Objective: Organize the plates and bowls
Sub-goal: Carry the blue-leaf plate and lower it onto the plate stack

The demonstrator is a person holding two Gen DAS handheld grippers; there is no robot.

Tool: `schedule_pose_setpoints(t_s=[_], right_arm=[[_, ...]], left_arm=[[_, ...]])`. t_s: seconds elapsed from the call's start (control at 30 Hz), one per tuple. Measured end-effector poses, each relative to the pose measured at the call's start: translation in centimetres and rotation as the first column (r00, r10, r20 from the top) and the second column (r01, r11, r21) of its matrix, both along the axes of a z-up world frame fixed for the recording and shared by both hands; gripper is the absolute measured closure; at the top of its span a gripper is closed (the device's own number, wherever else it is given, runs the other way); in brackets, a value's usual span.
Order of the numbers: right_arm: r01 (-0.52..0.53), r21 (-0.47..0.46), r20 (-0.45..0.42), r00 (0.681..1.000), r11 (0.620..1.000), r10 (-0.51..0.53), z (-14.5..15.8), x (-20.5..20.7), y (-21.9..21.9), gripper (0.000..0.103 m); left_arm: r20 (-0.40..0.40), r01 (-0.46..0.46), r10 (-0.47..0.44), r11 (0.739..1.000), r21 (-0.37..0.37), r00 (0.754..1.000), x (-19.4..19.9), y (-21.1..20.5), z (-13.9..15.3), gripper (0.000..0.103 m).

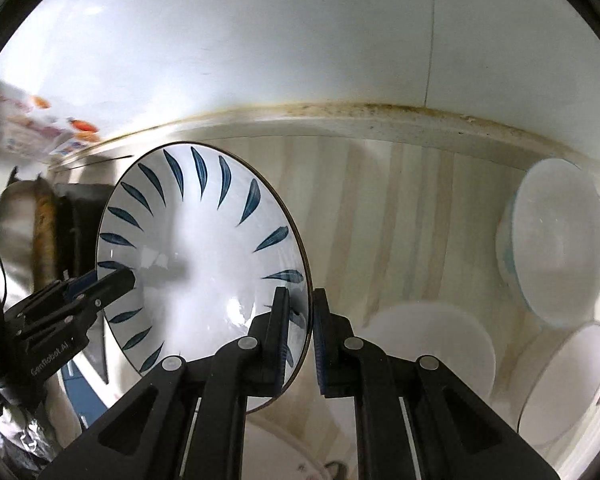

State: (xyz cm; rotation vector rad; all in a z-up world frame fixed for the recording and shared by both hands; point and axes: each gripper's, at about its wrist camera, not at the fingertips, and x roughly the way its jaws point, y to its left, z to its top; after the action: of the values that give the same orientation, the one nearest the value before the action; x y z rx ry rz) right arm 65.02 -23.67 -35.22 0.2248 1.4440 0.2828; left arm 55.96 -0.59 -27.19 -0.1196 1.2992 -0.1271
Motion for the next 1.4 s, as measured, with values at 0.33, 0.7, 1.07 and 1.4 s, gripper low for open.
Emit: schedule_pose_setpoints(t_s=[0.33, 0.7, 1.07, 1.4], right_arm=[[-0.032, 0.034, 0.021, 0.999, 0.999, 0.031, 3.9, -7.9, -0.3, 0.09], [-0.035, 0.062, -0.004, 0.999, 0.997, 0.036, 3.8, -16.2, -1.1, 0.09], [-0.036, 0.053, -0.12, 0.992, 0.998, 0.042, -2.6, -21.5, -1.3, 0.09], [-0.025, 0.034, -0.174, 0.984, 0.999, 0.031, -5.6, -23.4, -2.2, 0.09]], left_arm=[[0.049, 0.024, -0.024, 1.0, 0.013, 0.998, -5.9, -0.6, 3.6, 0.076], [0.016, 0.041, -0.041, 0.999, 0.008, 0.999, -12.4, -1.0, 2.8, 0.076], [-0.087, 0.059, -0.055, 0.998, 0.038, 0.995, -15.5, -2.3, -2.7, 0.076], [-0.148, 0.096, -0.084, 0.992, 0.078, 0.985, -16.4, -3.6, -6.1, 0.076]])
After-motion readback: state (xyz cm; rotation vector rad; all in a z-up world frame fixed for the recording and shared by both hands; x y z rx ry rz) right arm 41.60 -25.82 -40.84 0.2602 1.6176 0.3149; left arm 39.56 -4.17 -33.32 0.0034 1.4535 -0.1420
